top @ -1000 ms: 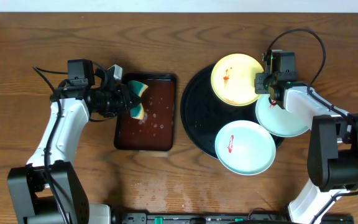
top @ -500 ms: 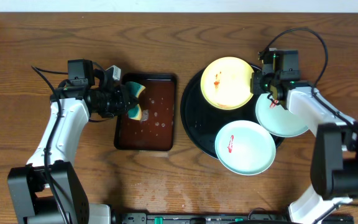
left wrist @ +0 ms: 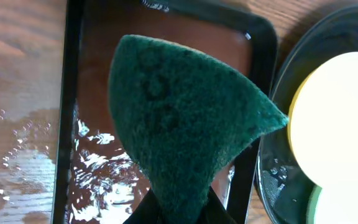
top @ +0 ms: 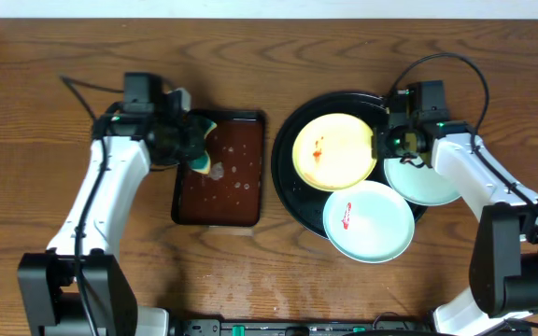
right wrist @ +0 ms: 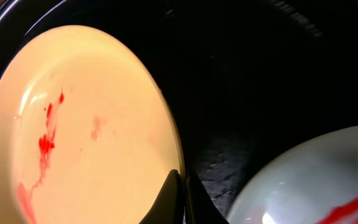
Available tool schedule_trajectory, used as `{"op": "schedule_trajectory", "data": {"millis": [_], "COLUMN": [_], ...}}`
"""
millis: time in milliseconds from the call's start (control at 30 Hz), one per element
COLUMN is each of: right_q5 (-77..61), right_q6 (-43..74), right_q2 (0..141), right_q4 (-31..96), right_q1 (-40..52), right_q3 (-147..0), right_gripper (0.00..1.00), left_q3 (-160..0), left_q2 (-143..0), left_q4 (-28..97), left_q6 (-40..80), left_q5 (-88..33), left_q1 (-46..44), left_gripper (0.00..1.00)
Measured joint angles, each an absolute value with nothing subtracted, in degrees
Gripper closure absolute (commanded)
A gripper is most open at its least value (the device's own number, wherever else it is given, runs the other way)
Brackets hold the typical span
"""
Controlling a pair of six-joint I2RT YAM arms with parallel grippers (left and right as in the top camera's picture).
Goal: Clean dirty plates on tray and stack at the side
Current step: 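Move the sponge over the yellow plate with the left gripper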
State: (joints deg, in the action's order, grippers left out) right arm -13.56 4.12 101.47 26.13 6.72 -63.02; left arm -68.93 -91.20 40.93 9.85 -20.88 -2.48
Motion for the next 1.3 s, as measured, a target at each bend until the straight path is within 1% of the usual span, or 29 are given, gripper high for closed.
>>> {"op": "schedule_trajectory", "data": {"millis": [300,533,733,867,1067,1300], "right_q5": [-13.74,-13.74,-13.72,-13.74,-13.96,-14.2], "right_q6": [4.62,5.5,5.67,5.67,5.85,5.85], "right_q2": [101.47,101.47,101.97,103.88,108.42,108.68], "right_q4": [26.81,26.09,22.37,21.67,19.31,19.03], "right_q1": [8.4,8.4,8.4,8.4,8.4,8.38], "right_q3": [-63.02,-63.02,-63.02,-63.02,-63.02,-63.02], "right_gripper": [0.99,0.99,0.99,0.99,0.99,0.99], "left_q3": [-70.83,-70.83,-70.87,-70.87,-70.87,-70.87], "left_q2": [-91.2,-92.05,-96.64,-99.94,-100.71,-105.16], "left_q4": [36.64,29.93,23.2,20.71,18.87,13.39], "left_q6": [11.62,16.75,18.26,18.28,18.44,18.39], "left_q5": [-10.46,-8.16,-8.16,-8.16,-8.05,-7.88], "left_q1": [-12.75,-19.18,-24.62,-26.72,-28.69,-30.2], "left_gripper": [0.93,0.93,0.93,0.92,0.92,0.93]}}
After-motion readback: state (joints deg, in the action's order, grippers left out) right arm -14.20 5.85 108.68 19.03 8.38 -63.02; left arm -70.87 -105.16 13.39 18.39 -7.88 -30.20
